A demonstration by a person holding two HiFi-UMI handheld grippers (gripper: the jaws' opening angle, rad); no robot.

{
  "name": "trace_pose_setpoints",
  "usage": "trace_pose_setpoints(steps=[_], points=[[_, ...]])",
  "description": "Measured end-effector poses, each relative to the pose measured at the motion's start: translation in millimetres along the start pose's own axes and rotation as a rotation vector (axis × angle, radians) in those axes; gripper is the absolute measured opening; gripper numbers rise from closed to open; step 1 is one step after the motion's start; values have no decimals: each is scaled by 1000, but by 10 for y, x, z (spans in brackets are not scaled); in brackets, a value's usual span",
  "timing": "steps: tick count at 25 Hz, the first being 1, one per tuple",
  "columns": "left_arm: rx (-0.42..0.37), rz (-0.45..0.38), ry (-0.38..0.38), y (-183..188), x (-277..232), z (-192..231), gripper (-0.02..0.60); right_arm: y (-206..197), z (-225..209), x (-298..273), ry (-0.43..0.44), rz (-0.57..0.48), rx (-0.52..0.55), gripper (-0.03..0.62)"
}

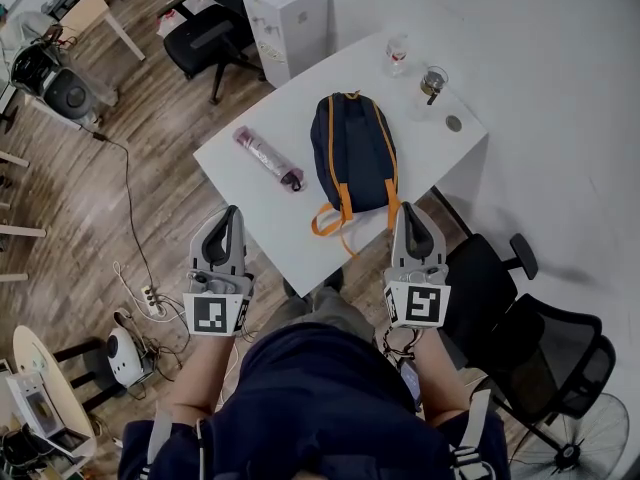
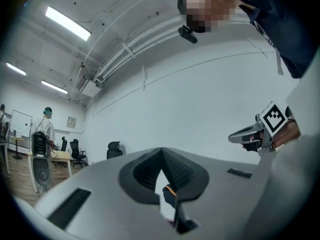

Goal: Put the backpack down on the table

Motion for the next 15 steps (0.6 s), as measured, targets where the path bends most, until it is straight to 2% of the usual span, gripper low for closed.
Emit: trace_pose_setpoints(steps=[15], points=[[15, -2, 3, -24, -18, 23, 3, -30, 37, -76, 21, 17, 22, -5]])
Point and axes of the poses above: the fingertips, and each gripper's own axes: x backward along the fingers, z to its left, y out of its top, the point moved 7 cm from there along x, backward along the fingers, and after that the axes turned 11 degrees about x, right-handed, at the moved point
